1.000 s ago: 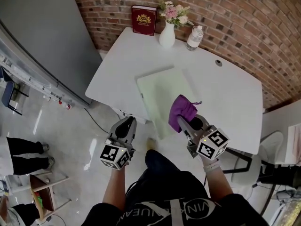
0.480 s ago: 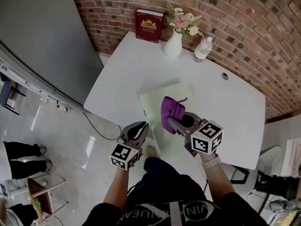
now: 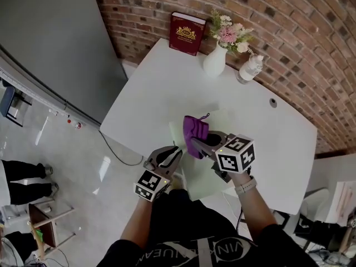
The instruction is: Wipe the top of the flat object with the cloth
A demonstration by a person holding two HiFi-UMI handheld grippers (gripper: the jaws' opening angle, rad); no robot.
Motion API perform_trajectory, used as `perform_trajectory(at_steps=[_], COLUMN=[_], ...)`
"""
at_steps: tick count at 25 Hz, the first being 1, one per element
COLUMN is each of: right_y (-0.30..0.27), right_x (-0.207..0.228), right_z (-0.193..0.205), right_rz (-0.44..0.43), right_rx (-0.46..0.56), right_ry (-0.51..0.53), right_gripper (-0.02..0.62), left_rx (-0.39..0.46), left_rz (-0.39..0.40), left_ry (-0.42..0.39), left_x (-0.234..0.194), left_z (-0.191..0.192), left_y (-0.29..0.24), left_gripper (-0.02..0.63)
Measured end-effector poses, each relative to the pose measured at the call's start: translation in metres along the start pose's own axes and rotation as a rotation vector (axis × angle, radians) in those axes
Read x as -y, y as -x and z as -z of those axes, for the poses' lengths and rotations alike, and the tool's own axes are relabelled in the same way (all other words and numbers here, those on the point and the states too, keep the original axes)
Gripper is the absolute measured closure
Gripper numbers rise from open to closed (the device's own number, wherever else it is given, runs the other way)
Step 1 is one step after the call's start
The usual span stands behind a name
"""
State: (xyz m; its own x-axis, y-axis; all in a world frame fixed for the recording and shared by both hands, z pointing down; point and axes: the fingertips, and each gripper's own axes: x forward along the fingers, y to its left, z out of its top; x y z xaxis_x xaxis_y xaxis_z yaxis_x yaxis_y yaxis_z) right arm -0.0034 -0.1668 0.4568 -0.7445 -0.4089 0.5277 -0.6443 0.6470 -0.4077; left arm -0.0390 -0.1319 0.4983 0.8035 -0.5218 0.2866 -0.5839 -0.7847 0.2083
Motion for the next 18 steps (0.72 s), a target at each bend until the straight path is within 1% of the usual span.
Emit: perform_trajectory(at_steps=[3, 5, 6, 7, 8, 10, 13, 14, 16, 18], right_y=[-0.019, -0.032, -0.039, -0.045, -0.052, -0.061, -0.069, -0.071, -0.074, -0.075], right_x=[0.004, 0.009, 0.011, 0.012, 0.013, 0.012, 0.013, 0.015, 0.023, 0.029], right_z=[-0.001, -0.003, -0.004, -0.004, -0.003, 0.0, 0.004, 0.006, 0.009, 0.012], right_rz=[-0.019, -0.024, -0.026, -0.03, -0.038, -0.064, -0.096, -0.089, -0.036, 0.023], right_rx=[-0.052, -0.086, -0.104, -0.125, -0.148, -0.189, -0.235, -0.251, -0.286, -0.317], right_ry=[-0.026, -0.029, -0.026, -0.025, -0.029, -0.051, -0.083, -0.072, 0.002, 0.093], right_gripper=[0.531, 0.531, 0.531, 0.531, 0.531, 0.531, 0.531, 0.531, 0.531, 0.531], left_rx=[-0.051, -0.079, -0.088, -0.095, -0.1, -0.099, -0.099, -0.103, -0.12, -0.152], left_rz=[0.076, 0.119, 0.13, 0.131, 0.123, 0.101, 0.078, 0.075, 0.087, 0.121], left_ry=[-0.073, -0.103, -0.112, -0.122, -0.131, -0.135, -0.129, -0.136, -0.173, -0.227], left_x=[0.021, 0.029, 0.031, 0.03, 0.028, 0.022, 0.015, 0.014, 0.016, 0.024], left_z=[0.007, 0.011, 0.012, 0.013, 0.014, 0.014, 0.015, 0.016, 0.017, 0.021], left_y=[-0.006, -0.011, -0.013, -0.015, -0.016, -0.016, -0.016, -0.016, -0.017, -0.02], left_gripper=[0.571, 0.556, 0.503, 0.467, 0.466, 0.47, 0.55, 0.559, 0.563, 0.563])
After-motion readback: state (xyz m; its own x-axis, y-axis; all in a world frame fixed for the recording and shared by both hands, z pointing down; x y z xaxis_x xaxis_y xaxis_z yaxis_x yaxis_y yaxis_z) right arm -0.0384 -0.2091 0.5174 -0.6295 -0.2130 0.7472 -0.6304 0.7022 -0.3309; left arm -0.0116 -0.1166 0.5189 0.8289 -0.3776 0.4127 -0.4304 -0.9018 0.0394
